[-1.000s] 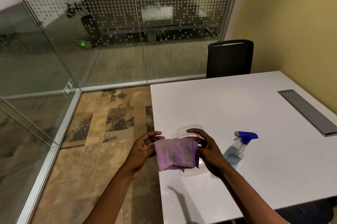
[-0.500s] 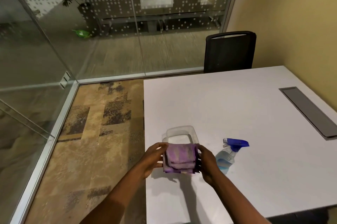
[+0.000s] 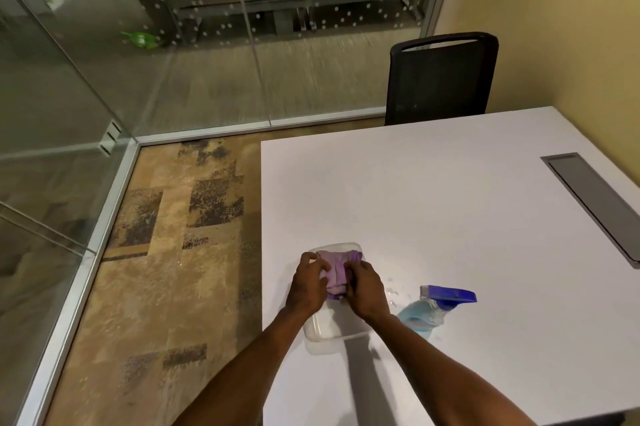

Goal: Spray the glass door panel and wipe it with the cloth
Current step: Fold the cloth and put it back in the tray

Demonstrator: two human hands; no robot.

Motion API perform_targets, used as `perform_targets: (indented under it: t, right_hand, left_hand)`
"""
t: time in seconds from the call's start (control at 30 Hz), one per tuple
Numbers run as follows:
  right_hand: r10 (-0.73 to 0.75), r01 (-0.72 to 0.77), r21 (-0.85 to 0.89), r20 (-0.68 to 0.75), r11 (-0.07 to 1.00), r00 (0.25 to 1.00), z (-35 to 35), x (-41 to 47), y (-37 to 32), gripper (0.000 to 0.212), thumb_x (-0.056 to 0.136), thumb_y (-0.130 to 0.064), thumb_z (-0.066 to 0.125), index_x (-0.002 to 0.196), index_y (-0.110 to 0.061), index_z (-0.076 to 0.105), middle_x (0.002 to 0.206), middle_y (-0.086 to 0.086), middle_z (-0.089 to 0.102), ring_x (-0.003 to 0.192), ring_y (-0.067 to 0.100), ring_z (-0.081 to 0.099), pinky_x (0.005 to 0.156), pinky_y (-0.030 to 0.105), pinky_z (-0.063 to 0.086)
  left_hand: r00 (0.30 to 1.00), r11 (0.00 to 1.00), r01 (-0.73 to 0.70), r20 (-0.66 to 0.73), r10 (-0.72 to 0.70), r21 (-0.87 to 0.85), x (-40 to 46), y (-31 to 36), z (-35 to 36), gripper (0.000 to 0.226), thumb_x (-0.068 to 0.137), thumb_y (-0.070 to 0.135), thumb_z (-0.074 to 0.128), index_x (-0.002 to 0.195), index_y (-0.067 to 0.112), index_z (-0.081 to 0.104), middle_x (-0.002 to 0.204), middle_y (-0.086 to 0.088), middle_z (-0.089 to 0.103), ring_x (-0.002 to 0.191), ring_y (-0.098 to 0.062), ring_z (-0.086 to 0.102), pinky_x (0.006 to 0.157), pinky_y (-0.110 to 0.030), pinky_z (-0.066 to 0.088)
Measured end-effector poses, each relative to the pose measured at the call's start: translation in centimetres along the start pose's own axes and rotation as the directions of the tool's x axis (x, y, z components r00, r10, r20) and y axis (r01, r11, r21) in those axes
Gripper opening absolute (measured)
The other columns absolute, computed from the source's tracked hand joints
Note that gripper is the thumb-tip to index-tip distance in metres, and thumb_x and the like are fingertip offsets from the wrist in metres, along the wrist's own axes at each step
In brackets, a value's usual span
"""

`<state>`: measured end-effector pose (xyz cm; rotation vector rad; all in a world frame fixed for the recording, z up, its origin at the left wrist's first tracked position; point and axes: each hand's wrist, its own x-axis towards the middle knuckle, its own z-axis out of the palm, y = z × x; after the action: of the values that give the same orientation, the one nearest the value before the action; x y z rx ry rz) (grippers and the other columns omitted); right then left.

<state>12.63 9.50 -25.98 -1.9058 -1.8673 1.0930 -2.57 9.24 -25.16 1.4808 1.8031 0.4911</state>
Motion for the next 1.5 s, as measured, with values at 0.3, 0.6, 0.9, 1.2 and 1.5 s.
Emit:
perform_targets:
  t: [0.3, 0.6, 0.9, 1.2, 1.5]
  right_hand:
    - [0.205, -0.214, 0.267, 0.059, 0.94, 0.977, 3.7, 3.2, 1.9, 0.079, 0.091, -0.082, 0.01, 0.157, -0.039, 0.022, 0.141, 0.0, 0.065, 0.113, 0.025, 0.07, 0.106, 0.047, 0.054]
    - [-0.106, 0.17, -0.384, 0.183, 0.907, 0.977, 4.8, 3.3, 3.3, 0.049, 0.106, -0.022, 0.045, 0.149, 0.001, 0.043, 0.156, 0.023, 0.042, 0.144, 0.04, 0.04, 0.122, 0.043, 0.034]
    - [-0.26, 0.259, -0.165, 0.014, 0.952, 0.965, 1.2, -0.4, 1.5, 0.035, 0.095, -0.018, 0.058, 0.128, -0.01, 0.065, 0.135, 0.012, 0.066, 0.121, 0.03, 0.063, 0.102, 0.035, 0.051]
    - [0.078, -0.04, 0.216, -0.168, 0.975, 0.983, -4.0, -11.7, 8.5, 0.038, 0.083, -0.037, 0.082, 0.059, -0.015, 0.061, 0.054, -0.006, 0.062, 0.049, 0.007, 0.055, 0.053, 0.019, 0.039]
    - [0.13, -0.076, 0.192, -0.287, 0.979, 0.949, -9.8, -11.5, 13.6, 0.075, 0.073, -0.028, 0.092, 0.135, -0.022, 0.05, 0.121, -0.011, 0.056, 0.104, 0.013, 0.059, 0.084, 0.031, 0.048]
  left_hand:
    - [0.995, 0.98, -0.067, -0.061, 0.08, 0.187, -1.3, 1.2, 2.3, 0.05, 0.109, 0.041, 0.03, 0.158, 0.03, 0.027, 0.153, -0.002, 0.045, 0.131, -0.026, 0.053, 0.101, -0.031, 0.046]
    - [0.999, 0.868, -0.03, 0.045, 0.008, 0.496, 0.8, -1.8, 4.2, 0.042, 0.106, 0.019, 0.037, 0.141, 0.002, 0.052, 0.155, -0.021, 0.044, 0.157, -0.041, 0.012, 0.129, -0.054, -0.005]
    - [0.986, 0.767, -0.164, 0.127, 0.108, 0.62, -0.3, -0.6, 3.3, 0.043, 0.097, 0.034, 0.049, 0.133, 0.014, 0.062, 0.144, -0.014, 0.059, 0.154, -0.04, 0.026, 0.123, -0.047, -0.028]
    - [0.961, 0.971, -0.239, -0.143, 0.236, -0.009, -6.0, 2.2, 5.6, 0.03, 0.089, 0.016, 0.073, 0.119, 0.018, 0.071, 0.128, 0.001, 0.068, 0.134, -0.022, 0.054, 0.114, -0.019, 0.033]
    - [0.971, 0.974, -0.168, 0.148, 0.19, -0.149, -8.8, 9.6, 9.2, 0.059, 0.089, 0.037, 0.075, 0.143, 0.027, 0.053, 0.143, 0.013, 0.056, 0.126, -0.002, 0.051, 0.103, -0.006, 0.037]
